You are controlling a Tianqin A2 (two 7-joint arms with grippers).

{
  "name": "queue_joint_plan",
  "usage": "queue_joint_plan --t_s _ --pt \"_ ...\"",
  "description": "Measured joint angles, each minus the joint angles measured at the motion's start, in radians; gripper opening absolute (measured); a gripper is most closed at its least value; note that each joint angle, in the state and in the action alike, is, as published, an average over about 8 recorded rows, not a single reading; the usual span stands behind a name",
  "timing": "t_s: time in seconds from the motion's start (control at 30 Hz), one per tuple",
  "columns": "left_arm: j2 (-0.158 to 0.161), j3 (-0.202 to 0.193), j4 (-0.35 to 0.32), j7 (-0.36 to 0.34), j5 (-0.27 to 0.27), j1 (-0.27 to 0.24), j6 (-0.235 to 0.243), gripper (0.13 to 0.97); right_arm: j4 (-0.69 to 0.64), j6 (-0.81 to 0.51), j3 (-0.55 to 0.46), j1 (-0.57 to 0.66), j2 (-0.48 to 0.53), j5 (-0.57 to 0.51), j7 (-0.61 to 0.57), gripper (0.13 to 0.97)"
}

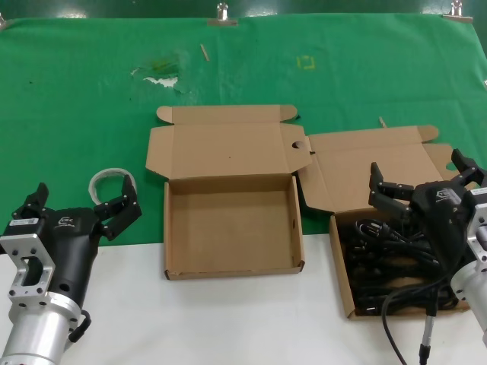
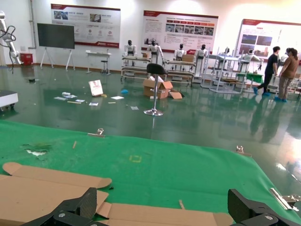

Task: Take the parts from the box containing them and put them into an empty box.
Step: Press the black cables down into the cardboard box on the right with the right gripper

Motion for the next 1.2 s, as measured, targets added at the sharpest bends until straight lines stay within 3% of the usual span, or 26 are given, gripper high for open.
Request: queue_joint_plan --t_s 0.17,0.37,0.57,0.77,0.93,1.2 --pt "0.0 0.0 0.0 0.0 0.0 0.0 0.0 0.966 0.0 0.0 0.0 0.0 0.0 0.0 0.0 0.966" --pt "0.0 0.0 0.0 0.0 0.0 0.0 0.0 0.874 0.001 0.009 -0.011 0.004 0.005 0.004 0.001 0.966" --pt "0.001 0.0 0.0 0.0 0.0 0.0 0.0 0.844 0.007 0.068 -0.095 0.036 0.053 0.046 0.001 0.966" --pt "0.001 0.0 0.0 0.0 0.0 0.0 0.0 0.723 -0.004 0.076 -0.184 0.085 0.125 0.08 -0.003 0.966" --pt "0.002 0.0 0.0 0.0 0.0 0.0 0.0 0.629 -0.027 -0.015 -0.224 0.142 0.196 0.067 -0.009 0.966" --pt "0.003 0.0 0.0 0.0 0.0 0.0 0.0 0.447 -0.105 -0.3 -0.277 0.291 0.333 0.005 -0.065 0.966"
